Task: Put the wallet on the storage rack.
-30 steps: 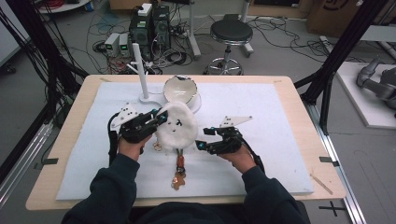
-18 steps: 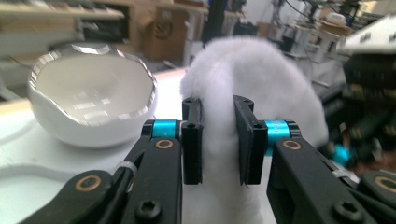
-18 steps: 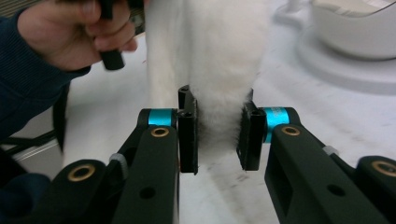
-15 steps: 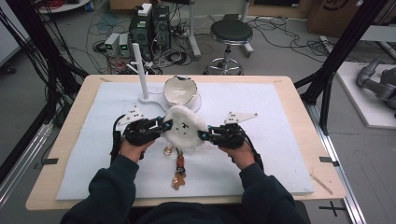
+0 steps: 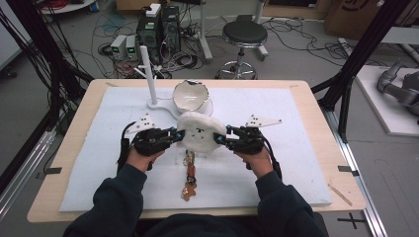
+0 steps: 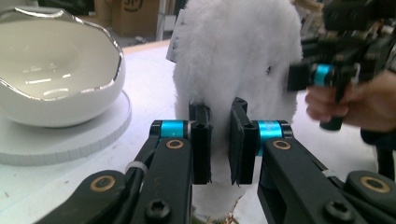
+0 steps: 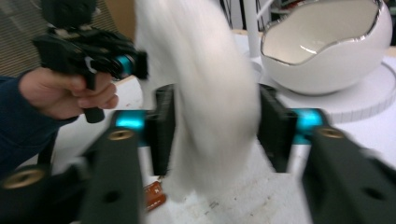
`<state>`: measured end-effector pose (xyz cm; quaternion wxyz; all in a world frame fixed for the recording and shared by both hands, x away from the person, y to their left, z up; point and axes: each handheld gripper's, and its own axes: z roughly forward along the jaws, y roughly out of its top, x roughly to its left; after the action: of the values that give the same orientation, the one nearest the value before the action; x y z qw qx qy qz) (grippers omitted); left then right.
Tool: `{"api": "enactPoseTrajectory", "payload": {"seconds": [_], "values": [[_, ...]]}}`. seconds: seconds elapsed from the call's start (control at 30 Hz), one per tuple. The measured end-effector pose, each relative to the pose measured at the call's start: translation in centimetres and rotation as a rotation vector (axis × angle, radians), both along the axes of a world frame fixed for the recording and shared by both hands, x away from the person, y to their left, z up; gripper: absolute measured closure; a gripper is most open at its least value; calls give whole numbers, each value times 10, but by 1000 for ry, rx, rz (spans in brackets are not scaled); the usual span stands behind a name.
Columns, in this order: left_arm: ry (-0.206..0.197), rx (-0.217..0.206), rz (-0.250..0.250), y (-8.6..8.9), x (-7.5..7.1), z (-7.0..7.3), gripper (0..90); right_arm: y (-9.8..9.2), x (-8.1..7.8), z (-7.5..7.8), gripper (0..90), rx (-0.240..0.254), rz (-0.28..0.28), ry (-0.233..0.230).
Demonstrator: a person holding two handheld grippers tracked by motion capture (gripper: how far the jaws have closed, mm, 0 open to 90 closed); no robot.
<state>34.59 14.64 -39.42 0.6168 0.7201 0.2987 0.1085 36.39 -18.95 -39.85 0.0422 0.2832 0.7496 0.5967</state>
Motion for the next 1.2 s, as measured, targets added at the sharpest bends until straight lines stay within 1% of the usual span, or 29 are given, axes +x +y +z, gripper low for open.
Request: {"api": "enactPoseTrajectory", "payload": {"seconds": [0.03,0.13,0.17,0.2,0.23,0.27,0.3,0.33,0.37,0.4,0.43,0.47,0.5,0.53,0.57,0.6,0.63,0.7,0.77,0.8,0.87,0.9,0.93,1.0,1.03,1.07,1.1,1.13,1.2], "values": [[-4,-46,-5,1,0,1,807,1,1,-1,432,-8,-10,10],[-7,-71,1,3,-1,2,806,1,2,-5,414,-9,-6,30],[-6,-95,8,5,0,1,806,3,4,-7,418,-18,17,59],[-6,-95,8,5,0,1,805,4,4,-9,431,-24,30,71],[0,-120,25,7,1,0,805,6,5,-11,445,-34,48,86],[0,-120,25,7,1,0,805,6,5,-11,445,-34,48,86],[3,-130,22,9,1,-1,804,8,5,-13,540,-40,79,108],[3,-130,22,9,1,-1,804,8,5,-13,540,-40,79,108],[9,-104,1,6,1,-2,803,9,3,-11,648,-35,91,76],[9,-104,1,6,1,-2,801,9,1,-9,696,-33,89,61],[18,-68,-9,4,1,-4,798,7,1,-8,716,-37,84,48],[18,-68,-9,4,1,-4,793,7,1,-8,716,-37,84,48],[27,-48,-19,3,2,-5,793,5,1,-7,729,-36,76,40],[33,-11,-26,0,2,-7,782,1,1,-5,747,-24,62,31],[33,-11,-26,0,2,-7,776,0,1,-4,753,-26,57,22],[37,21,-26,-2,2,-7,762,-1,1,-4,759,-29,55,11],[29,28,-14,-2,2,-8,739,-1,1,-4,764,-28,57,10],[15,24,4,0,3,-7,674,-2,0,-3,773,-12,76,6],[13,20,19,1,4,-7,533,-3,-1,-2,777,10,92,0],[23,3,39,3,6,-8,475,-3,-1,-1,778,16,96,-2],[19,-3,38,4,7,-8,438,-3,-1,-1,779,19,102,-5],[5,-41,21,5,8,-8,435,-4,-1,-1,779,29,112,-1],[-4,-59,12,5,9,-8,430,-4,-1,-1,779,33,120,6],[-5,-70,-3,5,9,-7,430,-3,0,-2,779,40,134,13],[2,-92,-38,4,11,-7,433,-2,0,-2,779,39,139,13],[9,-104,-76,2,11,-7,477,-2,0,-2,778,35,145,15],[4,-92,-82,1,10,-7,572,-1,0,-2,777,36,143,17],[1,-82,-83,1,9,-7,629,-2,0,-2,776,36,136,18],[3,-94,-91,1,8,-5,710,-5,1,-2,765,42,116,23]]}}
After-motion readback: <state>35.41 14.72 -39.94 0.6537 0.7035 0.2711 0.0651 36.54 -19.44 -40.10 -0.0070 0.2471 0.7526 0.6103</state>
